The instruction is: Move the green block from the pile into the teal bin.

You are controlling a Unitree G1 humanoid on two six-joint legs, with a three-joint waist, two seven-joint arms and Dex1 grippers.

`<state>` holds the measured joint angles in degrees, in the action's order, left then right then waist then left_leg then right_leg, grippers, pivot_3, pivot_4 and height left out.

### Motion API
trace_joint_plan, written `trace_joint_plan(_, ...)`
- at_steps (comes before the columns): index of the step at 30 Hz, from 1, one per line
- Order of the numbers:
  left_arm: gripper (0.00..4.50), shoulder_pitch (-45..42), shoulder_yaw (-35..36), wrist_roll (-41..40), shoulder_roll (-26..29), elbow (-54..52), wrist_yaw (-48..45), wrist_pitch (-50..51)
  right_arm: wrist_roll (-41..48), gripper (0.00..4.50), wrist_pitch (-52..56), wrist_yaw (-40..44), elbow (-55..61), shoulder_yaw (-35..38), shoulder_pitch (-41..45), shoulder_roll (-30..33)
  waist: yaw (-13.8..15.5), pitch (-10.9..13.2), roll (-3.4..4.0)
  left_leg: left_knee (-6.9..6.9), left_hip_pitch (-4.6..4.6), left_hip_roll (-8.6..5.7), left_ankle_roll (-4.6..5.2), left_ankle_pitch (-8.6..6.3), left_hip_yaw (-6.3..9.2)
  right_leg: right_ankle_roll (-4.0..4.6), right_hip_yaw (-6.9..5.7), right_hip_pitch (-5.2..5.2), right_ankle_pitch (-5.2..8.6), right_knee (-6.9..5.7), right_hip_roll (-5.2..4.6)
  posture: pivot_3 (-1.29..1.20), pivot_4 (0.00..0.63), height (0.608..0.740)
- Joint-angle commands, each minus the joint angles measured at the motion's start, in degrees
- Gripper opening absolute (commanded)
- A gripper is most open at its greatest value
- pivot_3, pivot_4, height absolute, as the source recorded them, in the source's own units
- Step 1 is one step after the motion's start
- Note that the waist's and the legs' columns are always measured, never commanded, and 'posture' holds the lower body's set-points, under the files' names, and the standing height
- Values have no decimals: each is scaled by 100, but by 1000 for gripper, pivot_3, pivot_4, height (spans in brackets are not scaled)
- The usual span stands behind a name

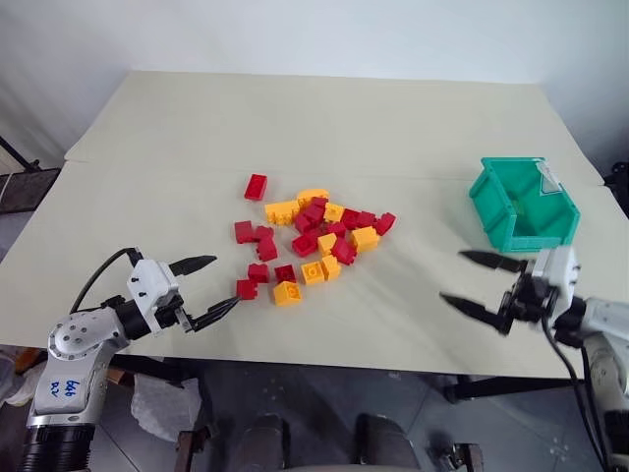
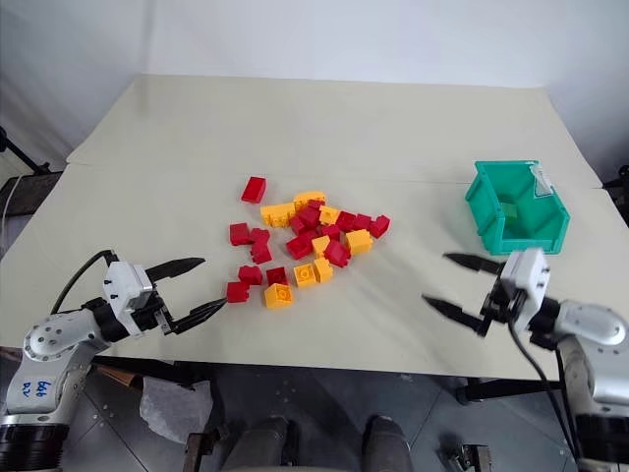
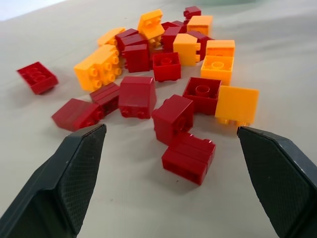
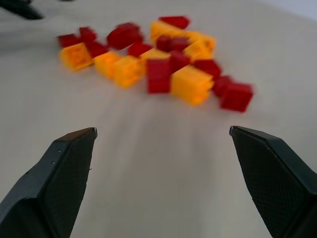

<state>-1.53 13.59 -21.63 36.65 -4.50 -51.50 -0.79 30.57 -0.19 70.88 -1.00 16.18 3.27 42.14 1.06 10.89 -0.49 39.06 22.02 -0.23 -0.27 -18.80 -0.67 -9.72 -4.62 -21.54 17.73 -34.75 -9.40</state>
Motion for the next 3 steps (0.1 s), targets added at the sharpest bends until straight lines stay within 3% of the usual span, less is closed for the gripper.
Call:
trace_joint_plan(1, 4500, 92, 173, -33, 62, -138, 22, -105, -13, 4493, -304, 94, -81, 232, -46, 78, -14, 0, 0, 0, -2, 2, -1, 0, 0, 2, -1, 0, -1, -2, 1, 0, 150, 740)
trace_joint_plan(3, 4500, 126, 178, -90, 94, -177, -12, -66, -55, 4493, -390, 84, -176, 250, -60, 72, -18, 0, 0, 0, -5, 3, -1, 0, -1, 2, -1, 0, -1, -6, 2, 0, 150, 740)
